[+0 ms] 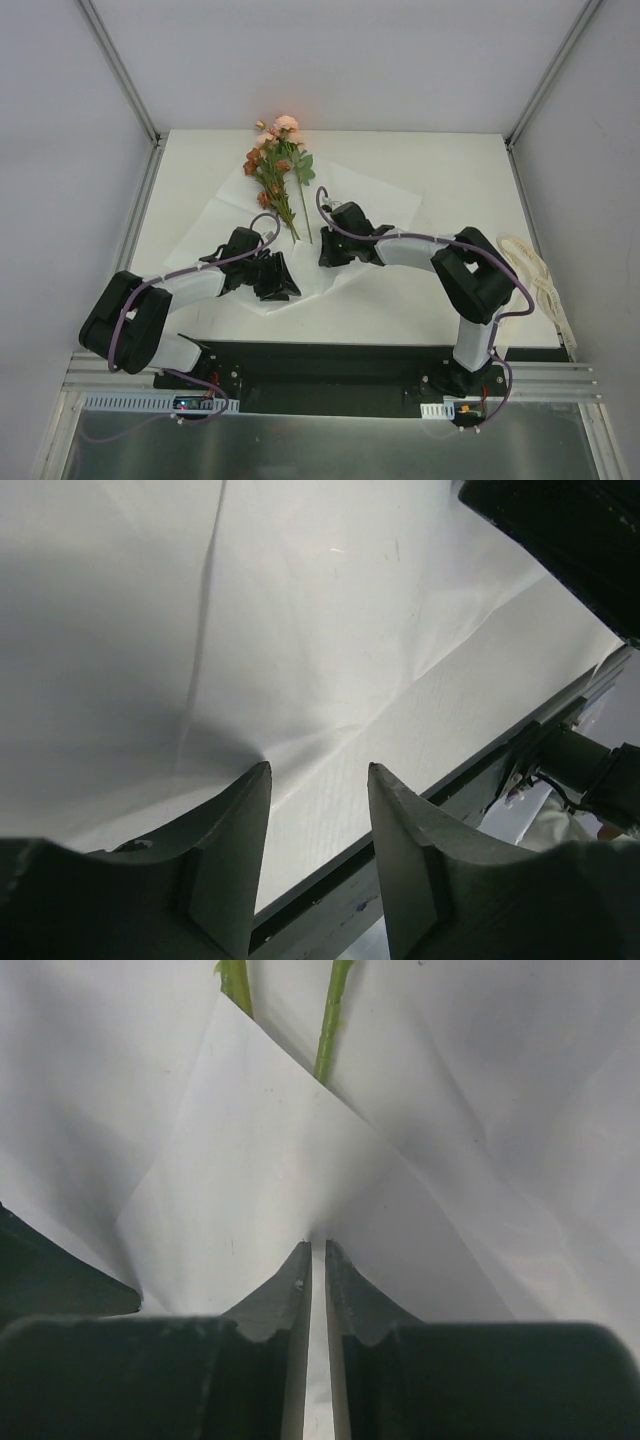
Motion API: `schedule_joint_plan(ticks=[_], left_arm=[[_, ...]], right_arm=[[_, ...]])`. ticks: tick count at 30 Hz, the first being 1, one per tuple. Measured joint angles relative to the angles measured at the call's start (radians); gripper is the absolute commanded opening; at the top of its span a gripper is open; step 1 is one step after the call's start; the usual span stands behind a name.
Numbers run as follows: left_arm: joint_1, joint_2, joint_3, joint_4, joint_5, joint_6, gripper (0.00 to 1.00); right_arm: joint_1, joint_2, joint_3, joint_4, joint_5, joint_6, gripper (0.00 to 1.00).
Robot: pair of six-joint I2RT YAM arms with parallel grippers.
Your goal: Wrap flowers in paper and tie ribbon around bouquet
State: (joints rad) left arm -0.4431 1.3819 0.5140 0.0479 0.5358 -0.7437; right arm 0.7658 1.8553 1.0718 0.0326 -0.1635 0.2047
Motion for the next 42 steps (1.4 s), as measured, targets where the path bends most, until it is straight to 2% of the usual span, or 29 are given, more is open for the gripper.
schedule_joint_plan(ticks=[1,3,7,10,12,13,14,15,16,18,25,32,36,40,41,42], left_arm=[[0.0,0.0,-0.003,-0.001,-0.008,0.001,0.33],[0.0,0.009,-0.005,-0.002,-0.022,0.002,0.28],[0.012,0.054,-0.004,0.008,-0.02,0.001,0.21],[0.013,0.065,-0.004,0.015,-0.019,0.0,0.17],[0.013,0.065,-0.004,0.017,-0.021,0.0,0.13],[0.013,0.066,-0.004,0.016,-0.021,0.0,0.11],[0.013,0.066,-0.004,0.016,-0.022,0.0,0.1],[0.013,0.066,-0.004,0.015,-0.023,0.001,0.05],[0.013,0.068,-0.004,0.016,-0.023,0.0,0.04],[0.013,0.072,-0.004,0.016,-0.024,0.0,0.0],[0.013,0.09,-0.004,0.026,-0.023,-0.003,0.0],[0.013,0.102,-0.004,0.036,-0.022,-0.008,0.0],[0.013,0.113,-0.004,0.045,-0.017,-0.009,0.0],[0.013,0.117,-0.004,0.048,-0.013,-0.01,0.0],[0.013,0.117,-0.004,0.048,-0.013,-0.012,0.0],[0.013,0.117,-0.004,0.048,-0.013,-0.014,0.0]], right_arm=[[-0.003,0.0,0.0,-0.001,0.0,-0.002,0.15],[-0.005,-0.001,0.001,-0.01,0.0,-0.008,0.17],[-0.012,-0.035,-0.002,-0.074,-0.022,-0.031,0.39],[-0.037,-0.142,-0.051,-0.089,-0.08,-0.047,0.44],[-0.058,-0.223,-0.1,-0.085,-0.117,-0.053,0.42],[-0.064,-0.247,-0.119,-0.078,-0.133,-0.055,0.27],[-0.071,-0.267,-0.138,-0.072,-0.149,-0.056,0.19],[-0.076,-0.274,-0.154,-0.065,-0.165,-0.059,0.16],[-0.087,-0.273,-0.171,-0.051,-0.182,-0.055,0.08],[-0.117,-0.268,-0.223,-0.01,-0.222,-0.042,0.02],[-0.286,-0.148,-0.272,0.078,-0.281,-0.014,0.01],[-0.362,-0.157,-0.309,0.107,-0.311,-0.017,0.01],[-0.397,-0.188,-0.303,0.055,-0.245,-0.056,0.03],[-0.365,-0.233,-0.239,-0.12,-0.082,-0.118,0.04],[-0.34,-0.253,-0.213,-0.177,-0.032,-0.13,0.05],[-0.3,-0.279,-0.185,-0.227,0.01,-0.144,0.12]])
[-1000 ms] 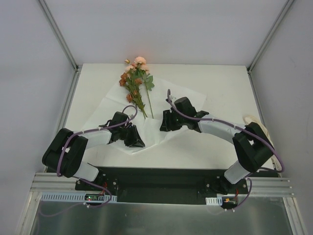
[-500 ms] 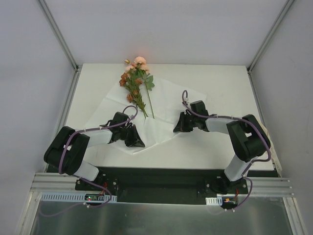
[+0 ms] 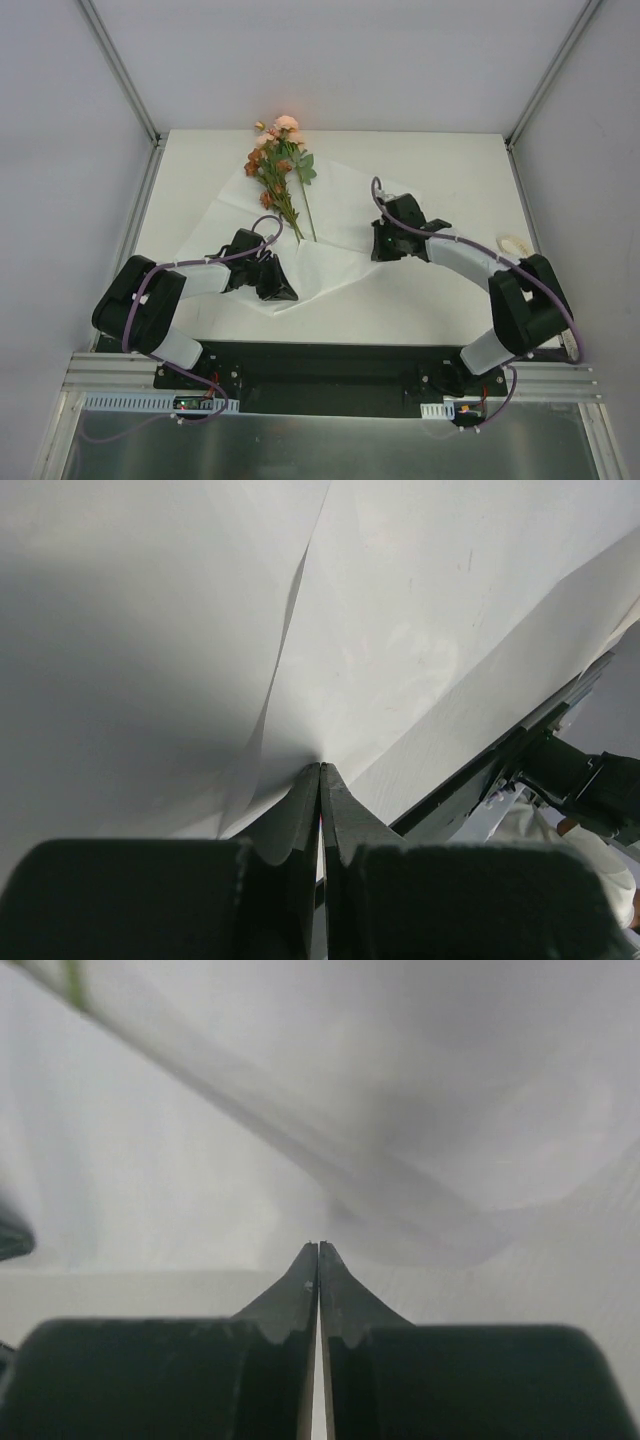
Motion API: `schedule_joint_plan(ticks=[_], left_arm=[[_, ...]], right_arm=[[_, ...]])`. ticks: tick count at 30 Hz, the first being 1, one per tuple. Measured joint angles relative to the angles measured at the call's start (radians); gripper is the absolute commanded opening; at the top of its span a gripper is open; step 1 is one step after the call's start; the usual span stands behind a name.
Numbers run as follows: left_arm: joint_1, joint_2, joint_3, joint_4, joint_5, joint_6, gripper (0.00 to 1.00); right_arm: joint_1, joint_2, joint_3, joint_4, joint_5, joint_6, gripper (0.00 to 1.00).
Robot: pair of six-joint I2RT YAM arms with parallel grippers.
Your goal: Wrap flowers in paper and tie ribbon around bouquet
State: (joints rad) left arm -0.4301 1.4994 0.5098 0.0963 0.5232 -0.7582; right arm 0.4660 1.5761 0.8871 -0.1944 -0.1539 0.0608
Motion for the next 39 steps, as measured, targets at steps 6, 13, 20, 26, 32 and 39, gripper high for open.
schedule_joint_plan(ticks=[6,13,20,26,32,39], left_arm=[[0.0,0.0,0.0,0.0,-0.001,-0.01,0.0],[0.0,0.0,0.0,0.0,-0.002,-0.013,0.0],[0.0,-0.006,-0.002,0.0,-0.008,-0.018,0.0],[-0.001,-0.048,-0.018,-0.004,-0.022,-0.024,0.06],[0.0,-0.175,-0.061,-0.042,-0.055,-0.073,0.44],[0.0,-0.553,-0.289,-0.071,-0.101,-0.377,0.41]], right_arm=[[0.263,-0.126,0.139,-0.035,0.028,0.001,0.19],[0.417,0.127,0.142,0.191,-0.127,0.143,0.01],[0.444,0.262,0.141,0.242,-0.147,0.183,0.01],[0.443,0.29,0.135,0.28,-0.135,0.193,0.01],[0.444,0.3,0.134,0.31,-0.135,0.201,0.01],[0.446,0.301,0.134,0.317,-0.136,0.2,0.01]])
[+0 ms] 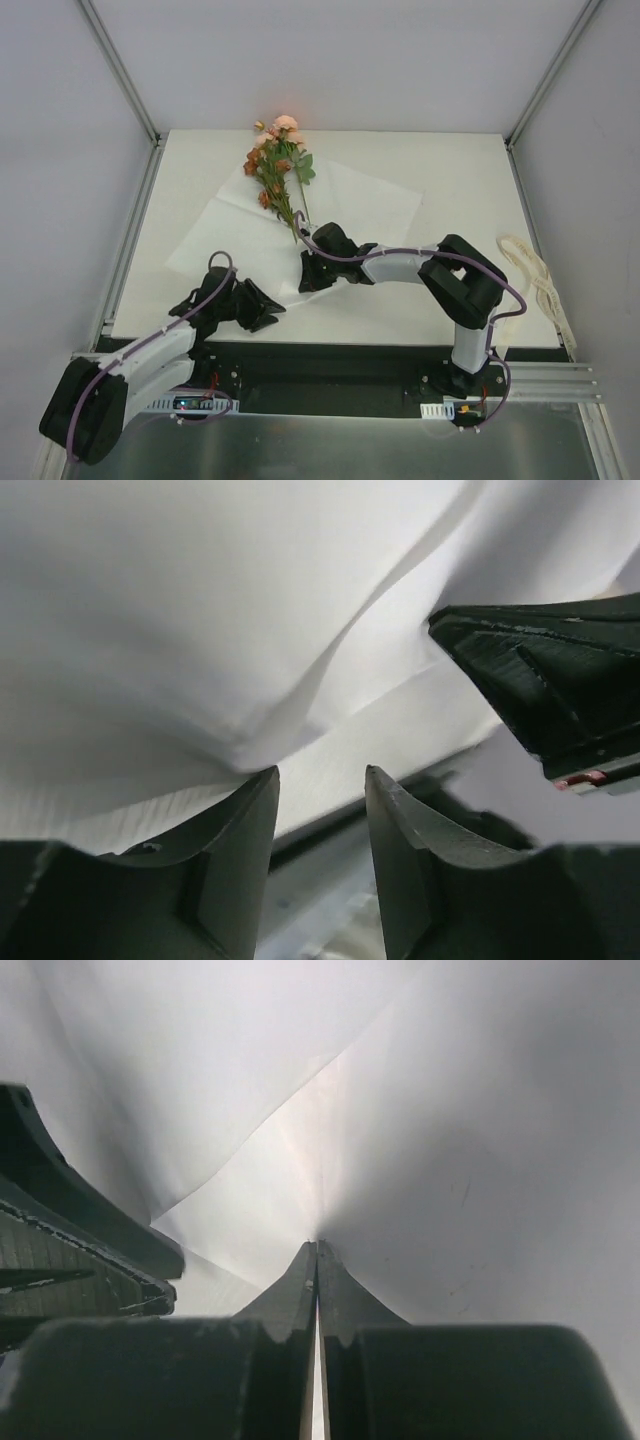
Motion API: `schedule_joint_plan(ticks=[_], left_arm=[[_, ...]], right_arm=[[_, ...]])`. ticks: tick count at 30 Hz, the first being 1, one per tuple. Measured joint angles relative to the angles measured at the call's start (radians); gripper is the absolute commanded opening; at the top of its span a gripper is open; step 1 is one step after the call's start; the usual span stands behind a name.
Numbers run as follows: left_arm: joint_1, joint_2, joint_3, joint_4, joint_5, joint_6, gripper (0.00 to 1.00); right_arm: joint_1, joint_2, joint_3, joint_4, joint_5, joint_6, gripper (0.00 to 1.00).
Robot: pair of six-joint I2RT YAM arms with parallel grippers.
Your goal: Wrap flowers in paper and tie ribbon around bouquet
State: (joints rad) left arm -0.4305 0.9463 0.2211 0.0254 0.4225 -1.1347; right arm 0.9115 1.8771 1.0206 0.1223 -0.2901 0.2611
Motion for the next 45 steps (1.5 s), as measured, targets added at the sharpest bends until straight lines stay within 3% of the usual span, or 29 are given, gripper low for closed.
schedule_joint_plan(ticks=[4,11,16,21,26,34,41,45], left_arm=[[0.001,-0.219,-0.151,-0.029,-0.026,-0.298,0.45],[0.0,-0.363,-0.165,-0.098,-0.168,-0.52,0.44],[0.0,-0.272,-0.16,-0.103,-0.202,-0.568,0.4],[-0.029,-0.189,-0.125,-0.104,-0.204,-0.591,0.42],[-0.077,-0.196,-0.124,-0.11,-0.205,-0.616,0.49],[-0.094,-0.235,-0.134,-0.124,-0.258,-0.645,0.47],[-0.094,-0.172,-0.107,-0.12,-0.298,-0.658,0.37],[-0.095,-0.128,-0.089,-0.121,-0.311,-0.655,0.25]], right_arm=[[0.0,0.0,-0.001,0.001,-0.002,-0.003,0.01],[0.0,0.0,-0.005,0.008,-0.005,-0.005,0.01],[0.0,0.0,-0.005,0.009,-0.005,-0.009,0.01],[0.001,0.0,-0.005,0.009,-0.005,-0.011,0.01],[0.002,0.0,-0.005,0.01,-0.005,-0.011,0.01],[0.002,0.0,-0.005,0.01,-0.004,-0.011,0.01],[0.003,0.0,-0.005,0.01,-0.004,-0.011,0.01],[0.005,0.0,-0.005,0.011,-0.004,-0.011,0.01]])
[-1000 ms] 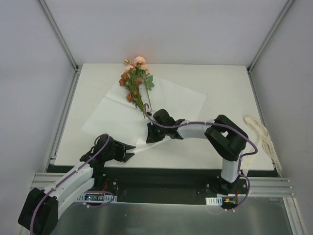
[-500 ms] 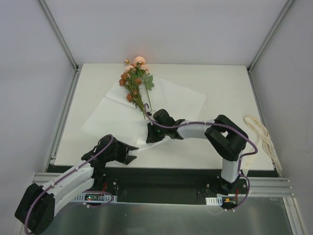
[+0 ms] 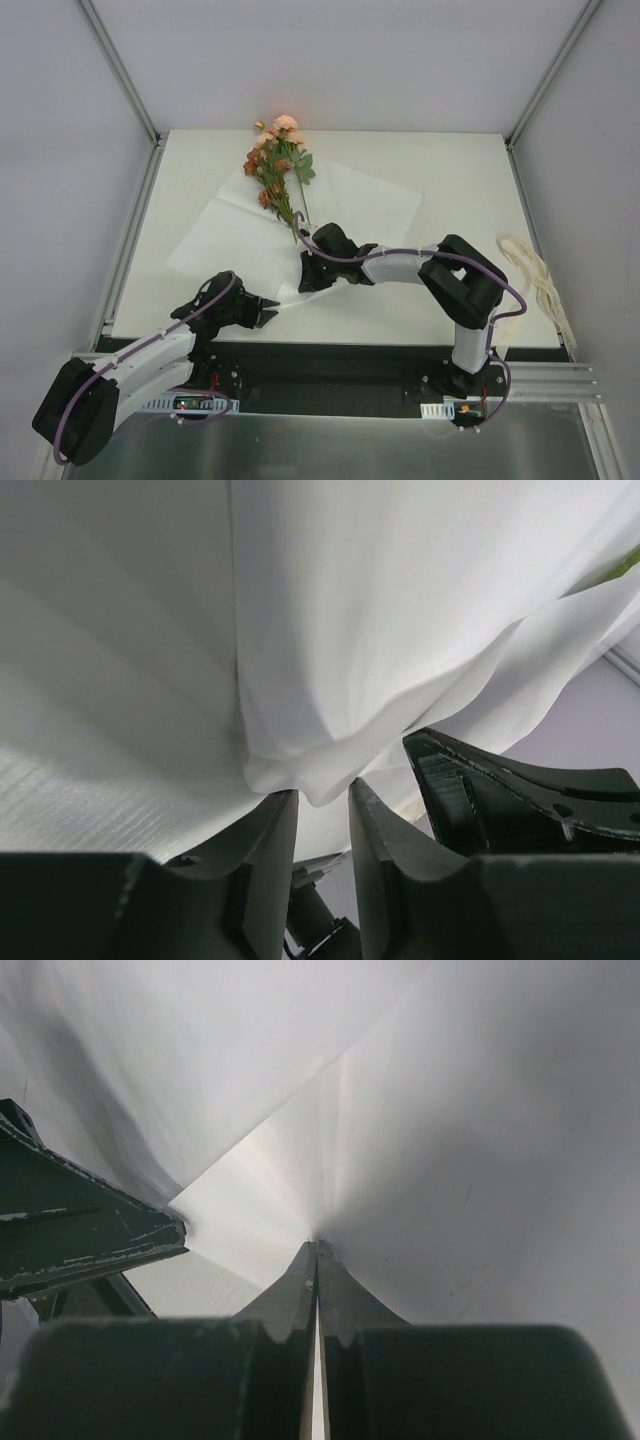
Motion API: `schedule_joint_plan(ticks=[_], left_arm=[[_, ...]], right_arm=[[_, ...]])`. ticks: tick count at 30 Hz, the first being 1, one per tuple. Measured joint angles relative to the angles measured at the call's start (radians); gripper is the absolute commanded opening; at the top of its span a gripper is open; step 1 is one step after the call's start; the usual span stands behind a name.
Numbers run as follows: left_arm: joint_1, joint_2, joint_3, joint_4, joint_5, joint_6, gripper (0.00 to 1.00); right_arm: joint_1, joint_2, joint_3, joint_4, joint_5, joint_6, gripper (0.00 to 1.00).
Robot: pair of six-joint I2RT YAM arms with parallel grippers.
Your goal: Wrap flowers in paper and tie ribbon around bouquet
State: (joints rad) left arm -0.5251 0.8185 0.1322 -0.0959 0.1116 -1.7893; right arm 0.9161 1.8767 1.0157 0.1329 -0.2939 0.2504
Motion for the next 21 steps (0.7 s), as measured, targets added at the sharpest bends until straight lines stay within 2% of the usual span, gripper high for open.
schedule_joint_plan(ticks=[4,7,8,15,21], left_arm=[[0.0,0.017,0.005,-0.001,-0.022,0.005,0.18],[-0.003,0.02,0.012,-0.01,-0.043,0.019,0.08],[-0.005,0.018,0.014,-0.016,-0.053,0.026,0.0],[-0.006,-0.013,0.061,-0.098,-0.102,0.124,0.0],[-0.03,0.09,0.209,-0.182,-0.14,0.281,0.0]], right_arm=[[0.001,0.0,0.0,0.001,0.0,0.0,0.01],[0.002,0.0,0.0,0.002,0.0,0.0,0.01],[0.002,0.0,0.0,0.003,0.0,0.0,0.01],[0.011,0.008,0.0,0.019,-0.006,0.01,0.01],[0.01,0.021,0.004,0.035,-0.029,0.031,0.01]])
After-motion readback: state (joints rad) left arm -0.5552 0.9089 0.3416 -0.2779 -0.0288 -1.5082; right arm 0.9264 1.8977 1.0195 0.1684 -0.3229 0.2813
